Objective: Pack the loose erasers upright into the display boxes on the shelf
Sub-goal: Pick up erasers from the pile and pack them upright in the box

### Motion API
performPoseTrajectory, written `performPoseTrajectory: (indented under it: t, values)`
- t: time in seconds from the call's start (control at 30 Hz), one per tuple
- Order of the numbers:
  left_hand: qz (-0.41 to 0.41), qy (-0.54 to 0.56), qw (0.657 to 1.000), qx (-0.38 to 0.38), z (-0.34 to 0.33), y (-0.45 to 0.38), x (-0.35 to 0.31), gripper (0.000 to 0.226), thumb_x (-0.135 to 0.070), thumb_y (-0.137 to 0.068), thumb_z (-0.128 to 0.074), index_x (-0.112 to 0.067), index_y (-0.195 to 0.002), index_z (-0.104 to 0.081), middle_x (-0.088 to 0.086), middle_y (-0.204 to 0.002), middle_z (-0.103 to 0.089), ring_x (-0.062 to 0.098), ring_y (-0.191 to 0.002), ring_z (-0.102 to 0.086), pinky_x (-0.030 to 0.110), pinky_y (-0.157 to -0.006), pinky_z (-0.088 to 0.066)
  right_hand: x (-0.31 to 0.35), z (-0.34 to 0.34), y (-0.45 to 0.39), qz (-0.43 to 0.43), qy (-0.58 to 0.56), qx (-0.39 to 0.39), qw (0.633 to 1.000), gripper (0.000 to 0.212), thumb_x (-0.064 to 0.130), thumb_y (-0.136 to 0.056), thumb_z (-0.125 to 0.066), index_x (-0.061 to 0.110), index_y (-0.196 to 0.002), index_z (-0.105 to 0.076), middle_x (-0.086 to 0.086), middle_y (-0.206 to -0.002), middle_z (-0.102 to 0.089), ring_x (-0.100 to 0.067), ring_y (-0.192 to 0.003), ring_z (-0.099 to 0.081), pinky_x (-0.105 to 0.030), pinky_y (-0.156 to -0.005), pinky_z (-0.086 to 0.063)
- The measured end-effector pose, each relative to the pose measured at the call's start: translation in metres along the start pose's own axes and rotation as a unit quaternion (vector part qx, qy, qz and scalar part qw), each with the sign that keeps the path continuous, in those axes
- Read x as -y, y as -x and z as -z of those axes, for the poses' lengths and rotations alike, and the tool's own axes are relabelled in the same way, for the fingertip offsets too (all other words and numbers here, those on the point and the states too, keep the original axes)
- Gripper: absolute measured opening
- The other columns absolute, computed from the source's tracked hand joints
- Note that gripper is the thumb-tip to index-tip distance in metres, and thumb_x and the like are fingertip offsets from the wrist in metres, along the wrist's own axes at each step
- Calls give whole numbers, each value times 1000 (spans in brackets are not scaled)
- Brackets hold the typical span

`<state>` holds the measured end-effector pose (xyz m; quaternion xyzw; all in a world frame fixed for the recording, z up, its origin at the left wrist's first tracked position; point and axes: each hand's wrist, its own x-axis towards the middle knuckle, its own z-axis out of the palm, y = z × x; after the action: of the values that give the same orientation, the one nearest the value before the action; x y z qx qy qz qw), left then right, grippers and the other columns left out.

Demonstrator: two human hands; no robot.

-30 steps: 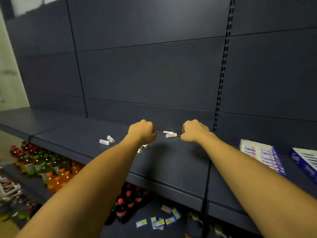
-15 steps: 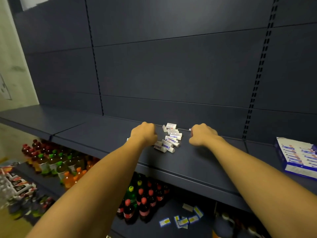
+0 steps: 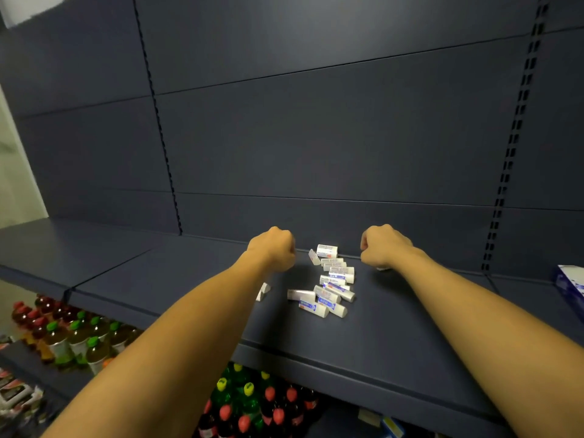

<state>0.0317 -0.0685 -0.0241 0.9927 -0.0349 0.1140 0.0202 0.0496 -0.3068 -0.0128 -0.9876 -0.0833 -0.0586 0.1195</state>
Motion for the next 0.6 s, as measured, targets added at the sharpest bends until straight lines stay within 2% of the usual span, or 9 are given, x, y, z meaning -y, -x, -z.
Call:
performPoseTrajectory:
  t: [0.27, 0.47, 0.6]
  values:
    - [-68, -19, 997, 23, -25, -61, 1, 21, -20, -96, -59, -14, -112, -71, 6, -104, -70, 25, -87, -66, 41, -82, -60, -4, -4, -48, 3, -28, -15, 999, 29, 11, -84, -58, 21, -109, -68, -4, -112, -65, -27, -98, -63, -41, -85, -57]
    - [-118, -19, 992, 37, -44, -89, 12, 24, -15, -93, -59, -20, -112, -72, 5, -110, -69, 25, -92, -65, 41, -82, -59, -4, -17, -62, -5, -26, -10, 1000, 27, 9, -83, -58, 24, -104, -68, -2, -109, -64, -26, -96, -63, -41, -85, -58]
    - [-157, 20, 986, 41, -53, -105, 21, 22, -13, -93, -63, -20, -111, -73, 3, -113, -67, 22, -96, -63, 34, -81, -55, -4, -20, -68, -21, -26, -14, 999, 26, 9, -82, -57, 25, -100, -68, -1, -106, -64, -25, -94, -63, -40, -84, -58]
